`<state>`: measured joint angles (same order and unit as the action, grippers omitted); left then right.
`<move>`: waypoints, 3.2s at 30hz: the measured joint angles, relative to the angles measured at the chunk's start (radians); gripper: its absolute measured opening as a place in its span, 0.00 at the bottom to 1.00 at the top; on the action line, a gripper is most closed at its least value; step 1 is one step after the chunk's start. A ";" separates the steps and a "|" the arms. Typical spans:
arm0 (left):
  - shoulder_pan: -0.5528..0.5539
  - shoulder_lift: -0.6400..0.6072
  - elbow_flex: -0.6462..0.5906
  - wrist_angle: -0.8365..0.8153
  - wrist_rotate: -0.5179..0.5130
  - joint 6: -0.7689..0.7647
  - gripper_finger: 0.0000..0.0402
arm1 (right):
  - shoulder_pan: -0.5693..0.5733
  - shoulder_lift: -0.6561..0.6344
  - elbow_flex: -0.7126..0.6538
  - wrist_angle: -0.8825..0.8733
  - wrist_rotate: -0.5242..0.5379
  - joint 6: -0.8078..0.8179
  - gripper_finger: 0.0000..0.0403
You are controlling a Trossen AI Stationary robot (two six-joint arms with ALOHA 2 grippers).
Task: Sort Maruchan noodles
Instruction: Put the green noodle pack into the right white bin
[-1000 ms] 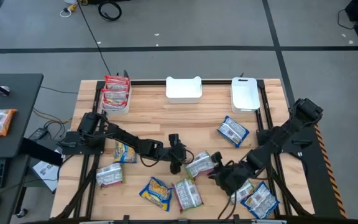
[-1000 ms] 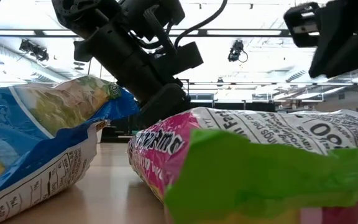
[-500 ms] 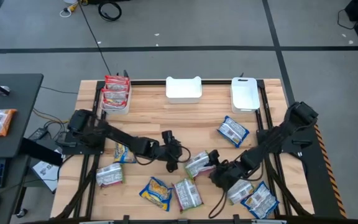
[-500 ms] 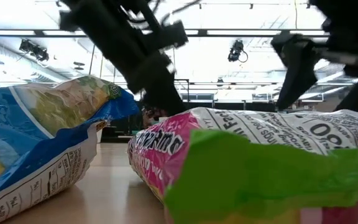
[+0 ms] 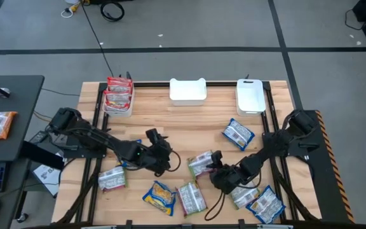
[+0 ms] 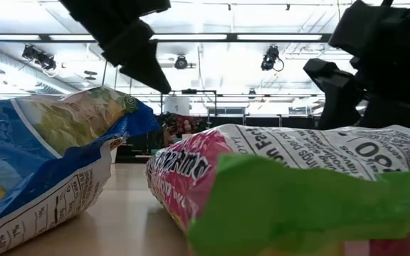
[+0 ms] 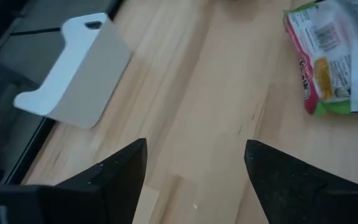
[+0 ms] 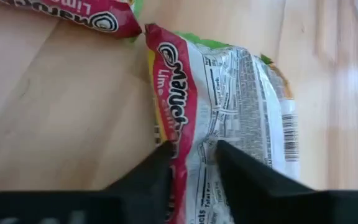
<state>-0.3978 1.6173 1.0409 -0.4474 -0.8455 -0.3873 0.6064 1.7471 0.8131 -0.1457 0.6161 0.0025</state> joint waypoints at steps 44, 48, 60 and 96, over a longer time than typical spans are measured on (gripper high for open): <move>-0.095 0.000 0.000 -0.052 -0.014 -0.318 0.68 | -0.867 -0.883 0.140 -1.063 0.012 -0.095 0.00; -0.092 0.000 0.000 -0.032 -0.015 -0.305 0.68 | -0.922 -0.884 0.140 -1.148 -0.023 -0.136 0.00; -0.093 0.000 0.000 -0.036 0.016 -0.303 0.68 | -1.017 -1.012 0.024 -1.034 -0.277 -0.427 0.00; -0.095 0.000 0.000 -0.023 0.077 -0.306 0.68 | -1.416 -1.019 -0.145 -0.738 -0.616 -0.834 0.01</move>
<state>-0.4931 1.6173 1.0405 -0.4708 -0.7689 -0.6931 -0.8099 0.7283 0.6682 -0.8837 0.0002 -0.8312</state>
